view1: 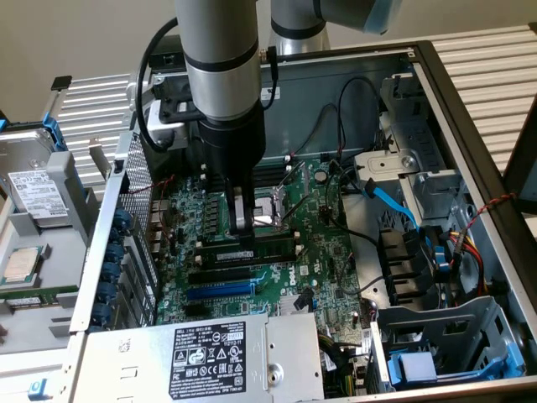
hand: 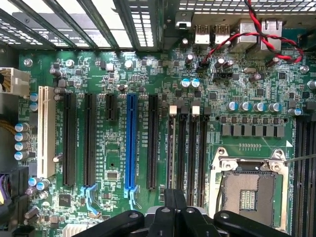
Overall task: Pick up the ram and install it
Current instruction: 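Press down the ram until it locks into place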
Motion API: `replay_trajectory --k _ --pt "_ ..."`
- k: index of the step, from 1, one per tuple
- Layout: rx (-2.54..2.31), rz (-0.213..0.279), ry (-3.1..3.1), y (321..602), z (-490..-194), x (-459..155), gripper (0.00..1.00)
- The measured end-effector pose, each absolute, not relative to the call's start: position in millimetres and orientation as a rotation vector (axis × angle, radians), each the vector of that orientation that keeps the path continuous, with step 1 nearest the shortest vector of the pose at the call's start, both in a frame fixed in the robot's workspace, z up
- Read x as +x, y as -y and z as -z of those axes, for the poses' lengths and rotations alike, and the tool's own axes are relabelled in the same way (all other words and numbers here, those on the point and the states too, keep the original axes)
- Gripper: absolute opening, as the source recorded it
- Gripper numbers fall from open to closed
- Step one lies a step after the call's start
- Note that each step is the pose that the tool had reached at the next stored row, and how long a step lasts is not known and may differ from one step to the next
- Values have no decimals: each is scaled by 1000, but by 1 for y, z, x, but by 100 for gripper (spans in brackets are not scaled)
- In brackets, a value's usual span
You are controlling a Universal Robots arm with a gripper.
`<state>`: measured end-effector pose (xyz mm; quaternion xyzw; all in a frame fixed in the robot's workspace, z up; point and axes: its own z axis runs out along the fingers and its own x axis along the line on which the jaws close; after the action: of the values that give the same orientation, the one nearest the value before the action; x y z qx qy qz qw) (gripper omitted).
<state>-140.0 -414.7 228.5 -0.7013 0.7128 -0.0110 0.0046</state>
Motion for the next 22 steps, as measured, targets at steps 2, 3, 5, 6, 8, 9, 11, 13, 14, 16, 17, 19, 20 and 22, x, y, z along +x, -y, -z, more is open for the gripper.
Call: replay_trajectory --k 2,3,5,6,8,9,11,13,14,16,17,19,20,22 --pt "-2198 33 -2230 415 -228 -140 10" --pt "-2199 33 -2229 415 -228 -140 10" --pt "-2200 31 -2226 416 -228 -140 10" --pt "-2200 31 -2225 416 -228 -140 10" --pt "-2202 31 -2224 416 -227 -140 10" --pt "-2202 31 -2223 416 -227 -140 10" --pt "-2203 31 -2223 417 -227 -140 10" --pt "-2203 30 -2222 417 -227 -140 10" --pt "-2203 30 -2222 417 -227 -140 10" --pt "-2203 30 -2222 417 -227 -140 10" --pt "-2203 30 -2222 417 -227 -140 10" --pt "-2203 30 -2222 417 -227 -140 10" --pt "-2202 29 -2222 416 -227 -140 10" --pt "-2202 30 -2221 416 -231 -140 10"
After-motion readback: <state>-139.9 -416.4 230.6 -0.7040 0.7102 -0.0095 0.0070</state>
